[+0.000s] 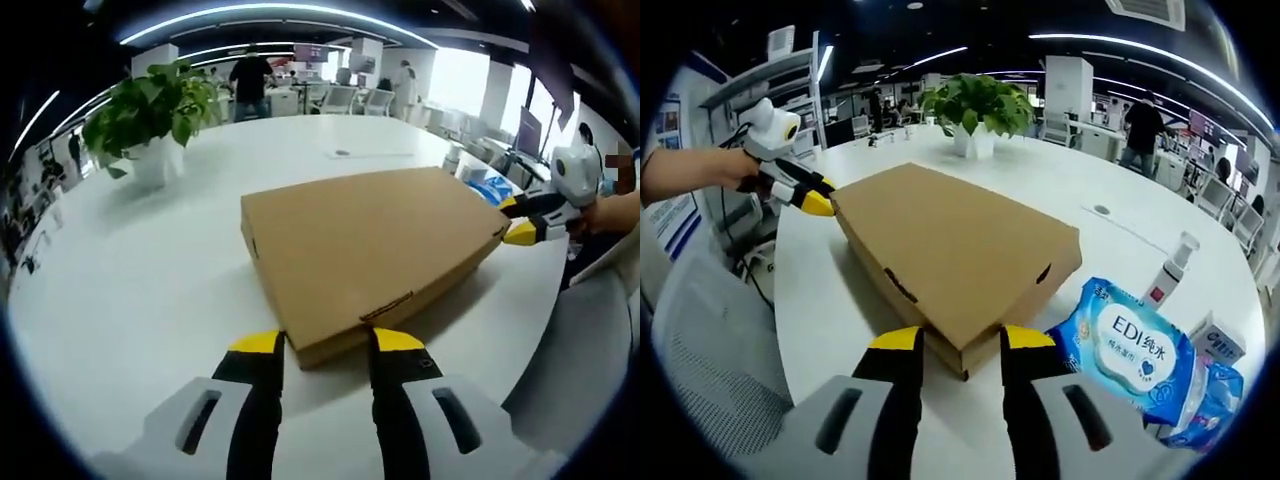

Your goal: Operate the shoe box by opening the lid, removing the specified soft item, and placing it in the target area until the item is outside and the box remains undamaged.

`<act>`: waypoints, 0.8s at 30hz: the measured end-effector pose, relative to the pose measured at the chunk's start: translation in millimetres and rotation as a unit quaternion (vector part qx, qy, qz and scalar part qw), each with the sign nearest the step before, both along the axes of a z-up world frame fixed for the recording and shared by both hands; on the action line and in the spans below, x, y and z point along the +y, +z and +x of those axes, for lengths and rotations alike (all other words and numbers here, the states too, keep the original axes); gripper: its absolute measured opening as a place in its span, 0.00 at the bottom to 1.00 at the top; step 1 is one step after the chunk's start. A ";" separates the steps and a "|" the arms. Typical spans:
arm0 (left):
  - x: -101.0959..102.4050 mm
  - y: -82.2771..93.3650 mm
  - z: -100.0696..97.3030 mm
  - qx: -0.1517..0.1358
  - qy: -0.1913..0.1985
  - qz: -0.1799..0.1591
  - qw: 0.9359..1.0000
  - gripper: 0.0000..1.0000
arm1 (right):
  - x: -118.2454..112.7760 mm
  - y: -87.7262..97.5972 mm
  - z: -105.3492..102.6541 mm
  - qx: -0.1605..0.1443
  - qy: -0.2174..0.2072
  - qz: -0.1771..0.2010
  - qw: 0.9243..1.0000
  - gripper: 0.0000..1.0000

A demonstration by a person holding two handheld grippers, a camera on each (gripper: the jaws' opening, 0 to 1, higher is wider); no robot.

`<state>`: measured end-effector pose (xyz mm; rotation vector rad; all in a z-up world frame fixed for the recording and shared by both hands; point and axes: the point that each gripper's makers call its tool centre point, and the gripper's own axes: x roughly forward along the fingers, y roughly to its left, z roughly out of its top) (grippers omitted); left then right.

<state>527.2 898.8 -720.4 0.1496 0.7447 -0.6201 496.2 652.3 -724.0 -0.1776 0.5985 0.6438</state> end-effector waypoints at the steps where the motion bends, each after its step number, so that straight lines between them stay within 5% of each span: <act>1: -0.3 0.0 2.3 0.000 0.000 0.000 1.000 0.33 | -0.4 0.3 1.3 0.000 -0.001 0.000 1.000 0.28; 24: -15.0 0.4 58.2 0.003 -0.010 0.003 1.000 0.32 | -14.2 0.4 56.0 0.001 -0.009 -0.006 1.000 0.28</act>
